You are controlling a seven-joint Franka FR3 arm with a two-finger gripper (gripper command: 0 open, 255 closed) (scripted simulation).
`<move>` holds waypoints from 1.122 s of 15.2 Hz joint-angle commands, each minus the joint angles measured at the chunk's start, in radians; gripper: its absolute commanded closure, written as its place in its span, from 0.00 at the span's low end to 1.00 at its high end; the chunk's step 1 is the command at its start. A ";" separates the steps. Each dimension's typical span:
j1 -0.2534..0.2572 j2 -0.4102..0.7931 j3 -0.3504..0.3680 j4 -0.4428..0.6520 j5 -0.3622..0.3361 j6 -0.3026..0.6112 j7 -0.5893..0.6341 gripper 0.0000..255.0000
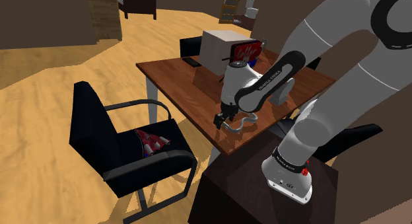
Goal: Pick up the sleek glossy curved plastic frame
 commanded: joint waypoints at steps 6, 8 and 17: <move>-0.006 0.012 0.000 0.003 -0.008 0.010 0.002 1.00; -0.007 0.016 0.000 0.005 -0.009 0.011 0.003 1.00; 0.030 -0.107 -0.017 0.007 0.053 -0.112 -0.046 1.00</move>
